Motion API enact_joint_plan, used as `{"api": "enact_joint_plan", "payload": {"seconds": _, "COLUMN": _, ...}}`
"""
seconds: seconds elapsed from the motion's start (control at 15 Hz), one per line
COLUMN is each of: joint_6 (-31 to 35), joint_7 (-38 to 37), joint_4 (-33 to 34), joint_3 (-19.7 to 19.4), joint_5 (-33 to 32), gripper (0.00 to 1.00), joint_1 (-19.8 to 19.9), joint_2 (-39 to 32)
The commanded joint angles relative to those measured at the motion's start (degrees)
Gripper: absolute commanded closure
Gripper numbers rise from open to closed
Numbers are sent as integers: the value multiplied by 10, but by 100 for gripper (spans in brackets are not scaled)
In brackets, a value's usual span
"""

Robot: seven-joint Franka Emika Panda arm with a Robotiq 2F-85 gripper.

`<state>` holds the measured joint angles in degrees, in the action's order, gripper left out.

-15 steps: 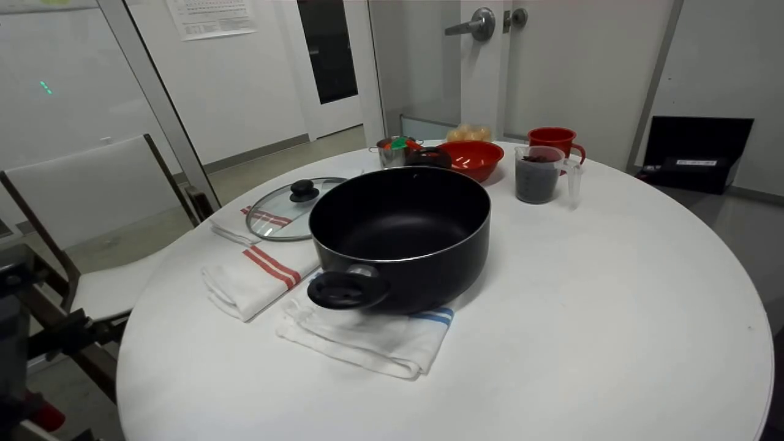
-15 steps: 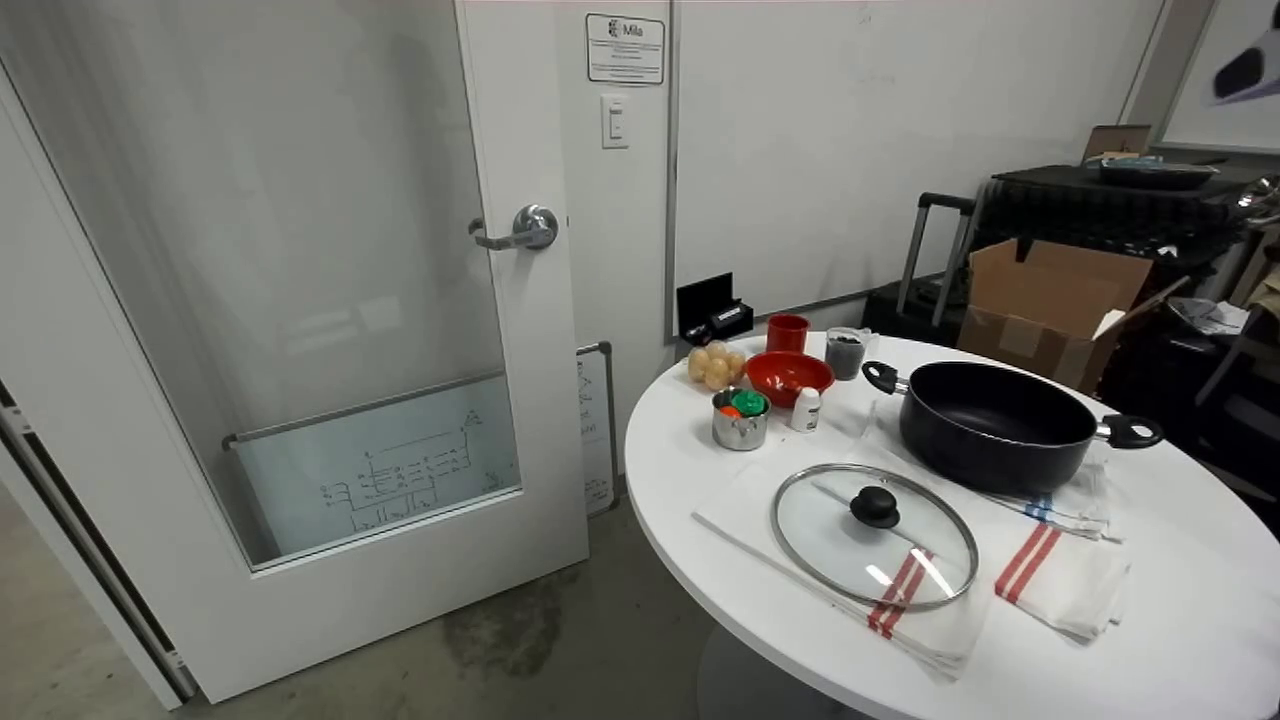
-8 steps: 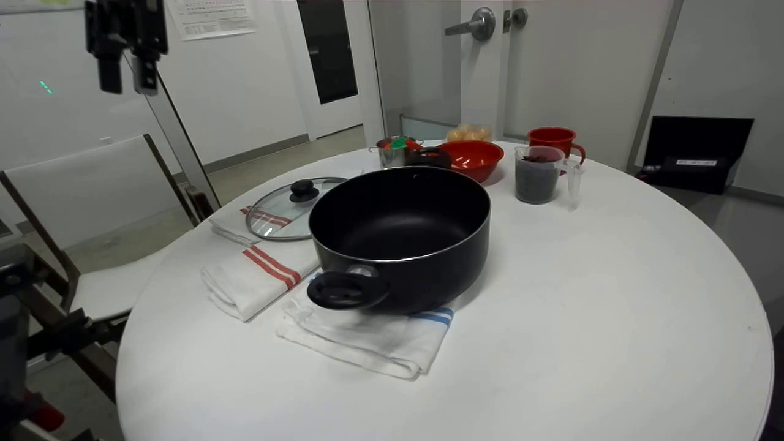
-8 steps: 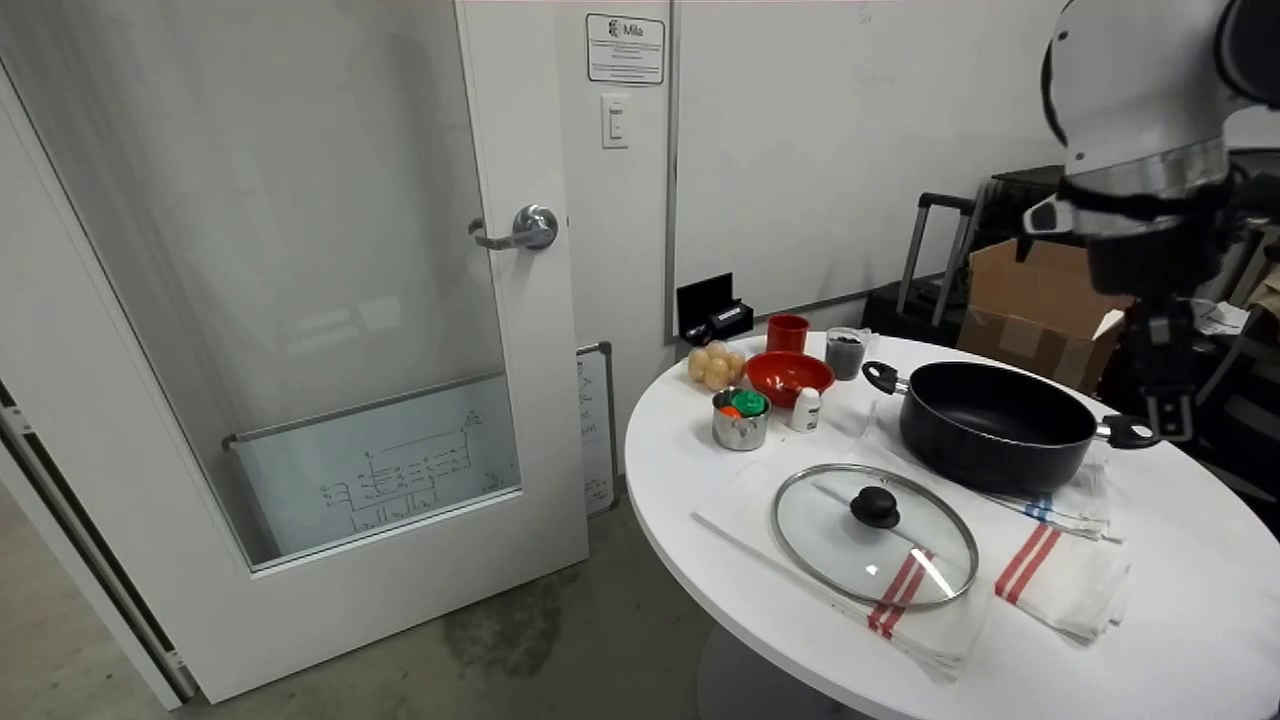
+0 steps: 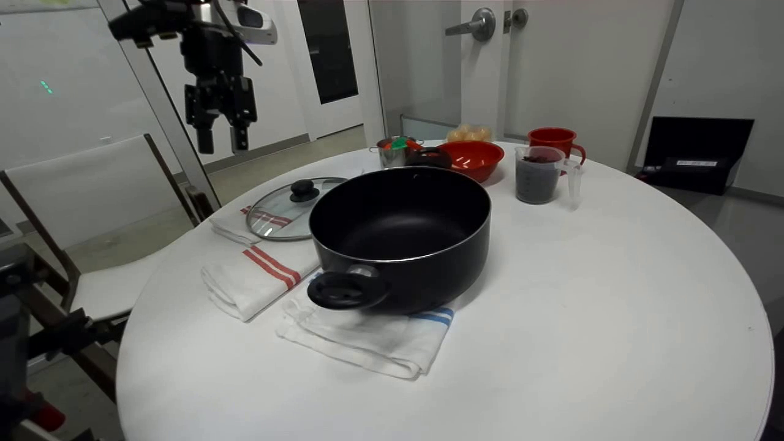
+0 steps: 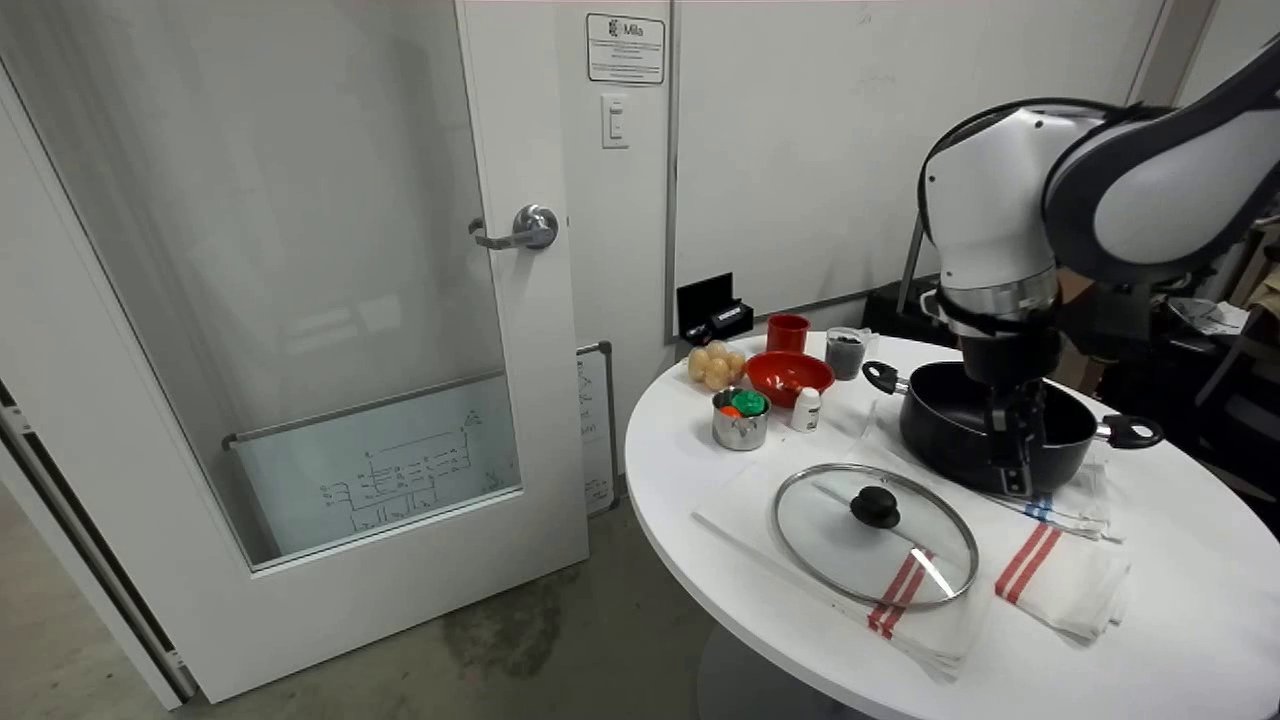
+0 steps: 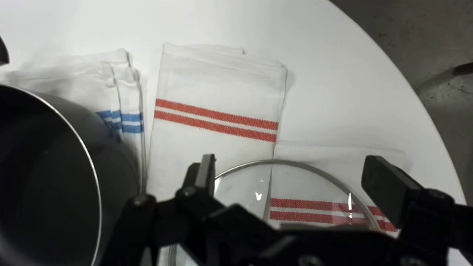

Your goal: Pick up the lid and cover the pot

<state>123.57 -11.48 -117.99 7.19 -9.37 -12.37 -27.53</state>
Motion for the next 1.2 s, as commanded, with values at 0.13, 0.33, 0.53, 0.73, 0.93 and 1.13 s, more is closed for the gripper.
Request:
{"api": "enact_joint_plan", "payload": {"seconds": 0.13, "joint_6": 24, "joint_7": -21, "joint_4": 115, "joint_3": -31, "joint_5": -24, "gripper": 0, "joint_1": -31, "joint_2": -110}}
{"api": "enact_joint_plan", "payload": {"seconds": 0.33, "joint_6": 36, "joint_7": -16, "joint_4": 163, "joint_3": -36, "joint_5": -14, "gripper": 0, "joint_1": -35, "joint_2": -152}}
{"api": "enact_joint_plan", "payload": {"seconds": 0.53, "joint_6": 37, "joint_7": -11, "joint_4": 206, "joint_3": -39, "joint_5": -8, "gripper": 0, "joint_1": -35, "joint_2": -188}}
{"api": "enact_joint_plan", "payload": {"seconds": 0.73, "joint_6": 33, "joint_7": -8, "joint_4": 241, "joint_3": -40, "joint_5": -2, "gripper": 0, "joint_1": -33, "joint_2": -217}}
{"api": "enact_joint_plan", "payload": {"seconds": 0.93, "joint_6": 31, "joint_7": -6, "joint_4": 269, "joint_3": -41, "joint_5": 2, "gripper": 0, "joint_1": -32, "joint_2": -242}}
{"api": "enact_joint_plan", "payload": {"seconds": 1.13, "joint_6": 31, "joint_7": -4, "joint_4": 288, "joint_3": -41, "joint_5": 5, "gripper": 0, "joint_1": -31, "joint_2": -259}}
